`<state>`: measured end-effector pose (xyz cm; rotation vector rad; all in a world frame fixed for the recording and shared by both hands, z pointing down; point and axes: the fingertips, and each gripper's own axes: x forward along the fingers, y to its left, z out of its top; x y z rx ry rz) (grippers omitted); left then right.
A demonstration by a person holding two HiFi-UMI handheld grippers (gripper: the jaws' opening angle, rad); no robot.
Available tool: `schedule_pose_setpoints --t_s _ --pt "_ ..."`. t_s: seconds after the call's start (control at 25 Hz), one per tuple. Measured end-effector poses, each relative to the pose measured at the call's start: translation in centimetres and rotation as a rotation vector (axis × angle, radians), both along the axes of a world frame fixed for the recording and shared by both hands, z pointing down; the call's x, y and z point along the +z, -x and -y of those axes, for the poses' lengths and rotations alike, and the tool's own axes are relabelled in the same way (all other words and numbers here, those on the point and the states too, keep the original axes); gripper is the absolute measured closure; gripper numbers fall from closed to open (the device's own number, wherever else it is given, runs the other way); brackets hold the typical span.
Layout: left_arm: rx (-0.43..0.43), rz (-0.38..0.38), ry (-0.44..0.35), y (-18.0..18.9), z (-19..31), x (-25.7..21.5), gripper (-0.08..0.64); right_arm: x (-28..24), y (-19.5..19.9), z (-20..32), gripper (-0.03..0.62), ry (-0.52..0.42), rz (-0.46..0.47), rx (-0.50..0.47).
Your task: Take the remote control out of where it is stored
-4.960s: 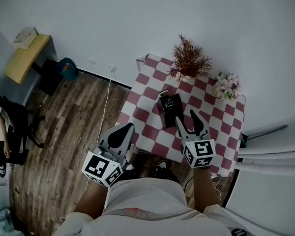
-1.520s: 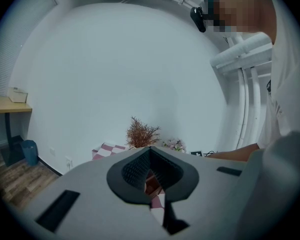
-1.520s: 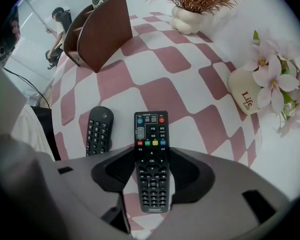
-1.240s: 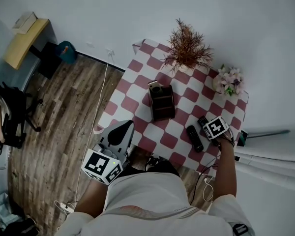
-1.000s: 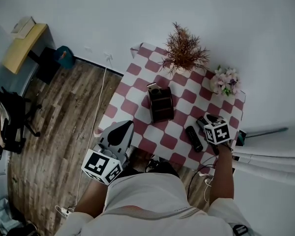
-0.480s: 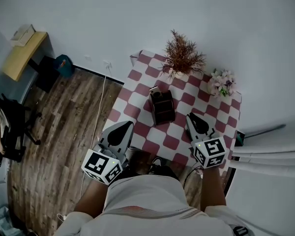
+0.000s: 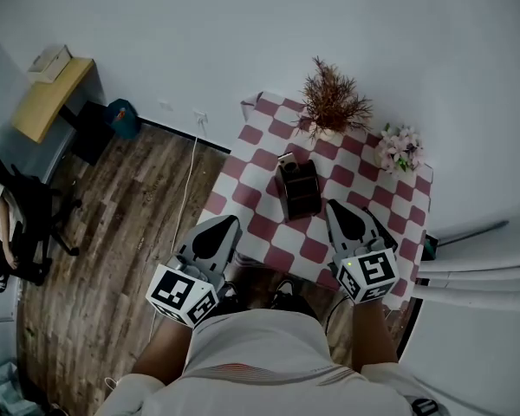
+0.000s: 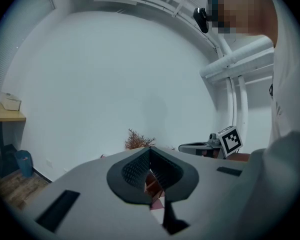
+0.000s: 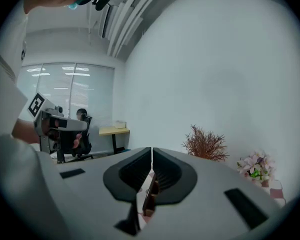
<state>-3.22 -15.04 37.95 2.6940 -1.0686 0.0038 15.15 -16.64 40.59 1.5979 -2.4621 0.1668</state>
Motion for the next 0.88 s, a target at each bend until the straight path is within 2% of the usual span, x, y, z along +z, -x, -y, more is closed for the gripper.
schedule_pose_setpoints --t_s 0.32,0.68,0.88 --pt "-0.002 -0.003 -0.027 0.5 -0.4 -0.8 0.555 0.1 1.3 -0.5 0.569 -0.005 -0.009 -0.003" --pt "-0.029 0.004 -0.012 1.1 -0.6 -0.3 0.555 0.6 1.3 0.6 0.568 -0.002 -0.058 0.005" --pt "-0.054 0.0 -0.005 2.1 -0.4 0.1 0.555 3.9 1.4 3.3 0.564 0.114 -0.131 0.035"
